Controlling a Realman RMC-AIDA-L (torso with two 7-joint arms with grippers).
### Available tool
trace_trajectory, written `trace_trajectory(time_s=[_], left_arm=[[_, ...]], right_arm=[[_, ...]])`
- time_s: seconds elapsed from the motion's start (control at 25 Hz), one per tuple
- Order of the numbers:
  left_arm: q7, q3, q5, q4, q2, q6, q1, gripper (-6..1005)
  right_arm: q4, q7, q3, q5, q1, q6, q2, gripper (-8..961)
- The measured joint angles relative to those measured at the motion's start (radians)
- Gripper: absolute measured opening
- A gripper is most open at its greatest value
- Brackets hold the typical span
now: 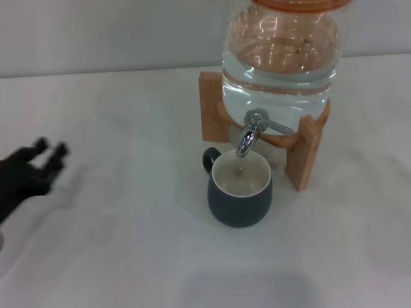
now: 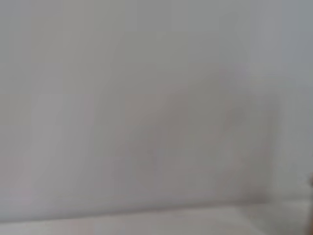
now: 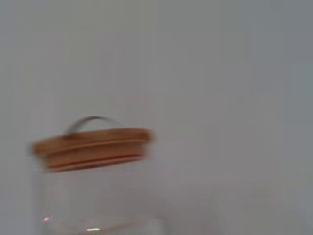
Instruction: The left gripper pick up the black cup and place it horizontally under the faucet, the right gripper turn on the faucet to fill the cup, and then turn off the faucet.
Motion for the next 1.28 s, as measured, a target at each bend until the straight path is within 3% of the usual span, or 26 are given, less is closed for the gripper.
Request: trace_trajectory(time_s=[0.4,0.76,1.04,1.28], left_arm=[[-0.034,0.000,-0.199,0.051,0.004,-0.019,0.088,412],[-0.052,0.000,-0.217,0.066,0.004,-0.019,0.111,412],[-0.054,0.000,-0.218,0.063,0.003,-0.021,0.117,411],[-0.054,0.002,-0.218,0.058,0.001,-0.024,0.119,411]], right_arm=[[-0.345,0.338,-0.406,-0.018,0.007,0.033,0.003,869],[-0.420,0.409,-0.563,-0.002,0.026,0.010,0.006,869],[-0.469,0.446,-0.694,0.005,0.044,-0.082,0.007,868],[-0.482,0.467,-0.739,0.005,0.065,-0.108,0.007,868]])
